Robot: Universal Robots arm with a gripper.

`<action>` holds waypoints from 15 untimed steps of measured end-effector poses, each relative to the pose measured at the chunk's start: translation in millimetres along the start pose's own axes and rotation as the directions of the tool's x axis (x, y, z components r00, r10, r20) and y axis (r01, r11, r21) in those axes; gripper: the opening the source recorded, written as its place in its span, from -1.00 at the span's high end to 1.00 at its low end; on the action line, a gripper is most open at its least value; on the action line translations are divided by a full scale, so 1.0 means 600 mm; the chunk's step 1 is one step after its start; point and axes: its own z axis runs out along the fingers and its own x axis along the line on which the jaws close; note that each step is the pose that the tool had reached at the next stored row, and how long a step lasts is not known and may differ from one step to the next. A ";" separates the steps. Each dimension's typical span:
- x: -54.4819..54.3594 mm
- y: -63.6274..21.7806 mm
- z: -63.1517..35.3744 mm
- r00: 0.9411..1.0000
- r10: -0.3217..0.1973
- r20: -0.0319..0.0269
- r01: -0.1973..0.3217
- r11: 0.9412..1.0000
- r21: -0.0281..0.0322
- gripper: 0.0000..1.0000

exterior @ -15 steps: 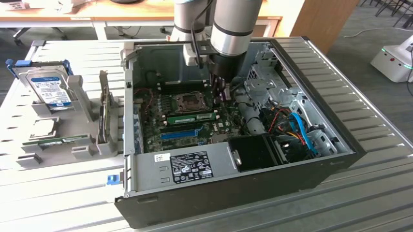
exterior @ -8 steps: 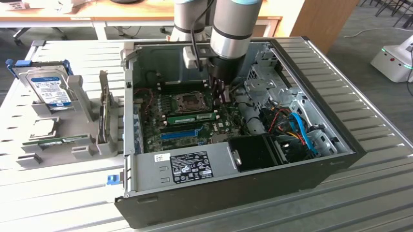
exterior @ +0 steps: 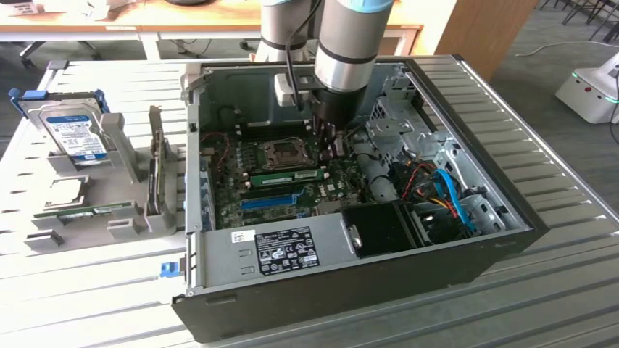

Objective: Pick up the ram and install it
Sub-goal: 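Press down the ram until it locks into place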

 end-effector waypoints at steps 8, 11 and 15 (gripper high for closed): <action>0.000 -0.001 0.000 1.000 0.000 0.000 0.000 1.000 0.000 0.79; 0.000 -0.003 0.000 1.000 0.000 0.000 0.000 1.000 0.000 0.79; 0.000 -0.006 0.000 1.000 0.000 0.000 0.000 1.000 0.000 0.79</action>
